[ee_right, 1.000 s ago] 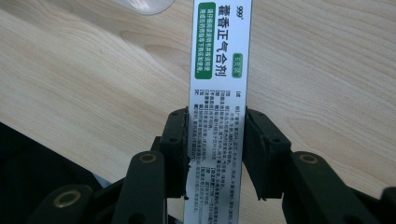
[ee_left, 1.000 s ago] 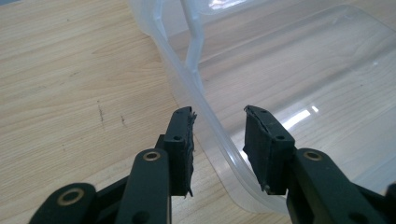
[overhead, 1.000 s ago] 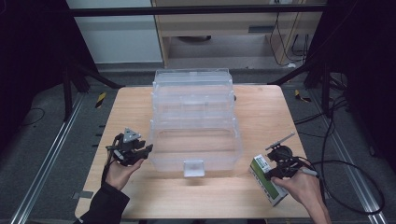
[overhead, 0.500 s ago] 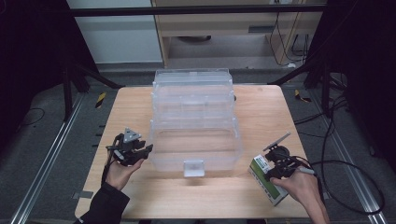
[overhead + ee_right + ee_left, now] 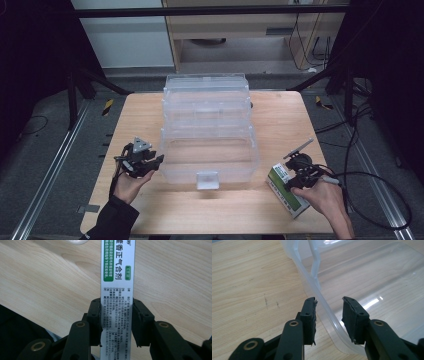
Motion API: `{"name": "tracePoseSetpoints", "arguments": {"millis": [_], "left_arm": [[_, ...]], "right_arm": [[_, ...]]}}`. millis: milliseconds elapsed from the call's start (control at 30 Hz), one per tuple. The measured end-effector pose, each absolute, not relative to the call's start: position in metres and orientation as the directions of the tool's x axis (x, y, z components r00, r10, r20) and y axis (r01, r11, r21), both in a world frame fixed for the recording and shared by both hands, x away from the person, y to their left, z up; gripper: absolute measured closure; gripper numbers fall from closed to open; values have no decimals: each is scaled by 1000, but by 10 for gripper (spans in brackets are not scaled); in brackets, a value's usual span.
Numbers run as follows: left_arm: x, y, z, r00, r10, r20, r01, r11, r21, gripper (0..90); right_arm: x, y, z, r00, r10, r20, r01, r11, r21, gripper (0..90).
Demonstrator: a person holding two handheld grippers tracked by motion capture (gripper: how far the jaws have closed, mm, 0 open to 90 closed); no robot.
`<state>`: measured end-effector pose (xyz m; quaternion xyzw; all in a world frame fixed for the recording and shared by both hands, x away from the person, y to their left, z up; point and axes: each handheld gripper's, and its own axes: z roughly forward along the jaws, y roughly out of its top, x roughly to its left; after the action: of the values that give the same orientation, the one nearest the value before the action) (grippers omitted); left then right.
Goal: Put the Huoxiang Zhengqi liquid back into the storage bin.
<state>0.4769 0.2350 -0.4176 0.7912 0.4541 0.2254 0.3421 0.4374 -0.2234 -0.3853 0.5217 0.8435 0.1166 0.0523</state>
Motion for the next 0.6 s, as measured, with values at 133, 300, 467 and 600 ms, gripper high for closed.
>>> {"name": "tracePoseSetpoints", "arguments": {"millis": [133,300,467,600], "left_arm": [[477,235,-418,487,872,46,564,-354,746,623],[477,235,-417,486,873,49,564,-356,745,624],[477,235,-418,485,873,50,563,-356,746,624],[477,235,-418,486,872,51,563,-357,745,625]], "right_arm": [[437,-229,-376,-453,891,24,854,426,299,642],[436,-234,-361,-448,894,18,847,417,330,642],[434,-238,-344,-437,900,7,826,398,400,642],[433,-240,-334,-434,901,-7,808,393,439,642]]}}
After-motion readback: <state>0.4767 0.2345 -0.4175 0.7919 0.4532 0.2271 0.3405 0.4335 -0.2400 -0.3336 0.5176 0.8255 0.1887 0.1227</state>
